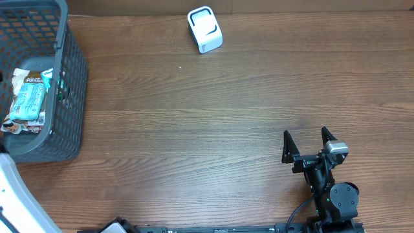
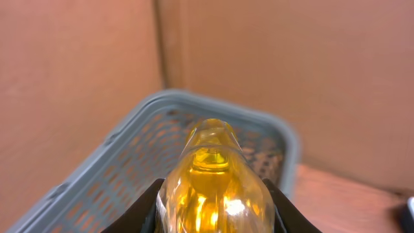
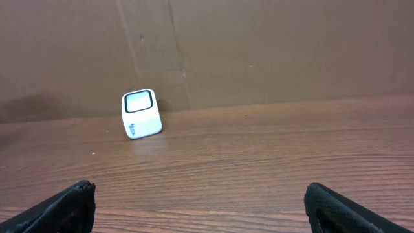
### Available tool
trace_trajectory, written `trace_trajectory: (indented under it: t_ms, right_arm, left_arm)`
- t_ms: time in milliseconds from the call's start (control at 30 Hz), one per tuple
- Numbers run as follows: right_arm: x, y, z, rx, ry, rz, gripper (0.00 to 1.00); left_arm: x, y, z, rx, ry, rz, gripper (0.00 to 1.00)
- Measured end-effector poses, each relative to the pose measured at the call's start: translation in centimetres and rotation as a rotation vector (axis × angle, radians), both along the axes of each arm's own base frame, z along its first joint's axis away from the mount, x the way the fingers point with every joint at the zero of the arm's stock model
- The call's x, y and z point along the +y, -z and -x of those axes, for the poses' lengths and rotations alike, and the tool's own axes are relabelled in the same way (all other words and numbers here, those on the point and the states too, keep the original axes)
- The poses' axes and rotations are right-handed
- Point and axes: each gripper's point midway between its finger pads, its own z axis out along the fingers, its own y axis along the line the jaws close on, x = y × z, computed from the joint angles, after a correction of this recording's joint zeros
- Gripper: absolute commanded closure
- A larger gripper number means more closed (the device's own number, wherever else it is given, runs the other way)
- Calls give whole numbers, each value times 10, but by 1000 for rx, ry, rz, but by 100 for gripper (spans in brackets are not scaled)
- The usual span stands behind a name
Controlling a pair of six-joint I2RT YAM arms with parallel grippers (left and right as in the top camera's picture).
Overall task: Scan the item barcode
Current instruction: 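Lift the Vim bottle out and carry it toward the white scanner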
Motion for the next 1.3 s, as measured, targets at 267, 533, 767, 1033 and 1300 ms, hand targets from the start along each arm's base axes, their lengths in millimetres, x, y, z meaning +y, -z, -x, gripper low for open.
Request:
trace_trajectory:
  t_ms: [267, 533, 767, 1033, 1300]
  right_arm:
    - [0, 0, 0, 0, 0, 0, 0]
    - [0, 0, 0, 0, 0, 0, 0]
    - [0, 0, 0, 0, 0, 0, 0]
    - [0, 0, 0, 0, 0, 0, 0]
    - [0, 0, 0, 0, 0, -1, 0]
  left_arm:
    - [-74, -25, -2, -93, 246, 71, 76]
    - [-165, 7, -15, 31, 503, 188, 76]
    - [-231, 63, -24, 260, 640, 253, 76]
    - [-307, 142, -33, 568, 741, 201, 76]
    - [-386, 214, -33, 787, 840, 123, 77]
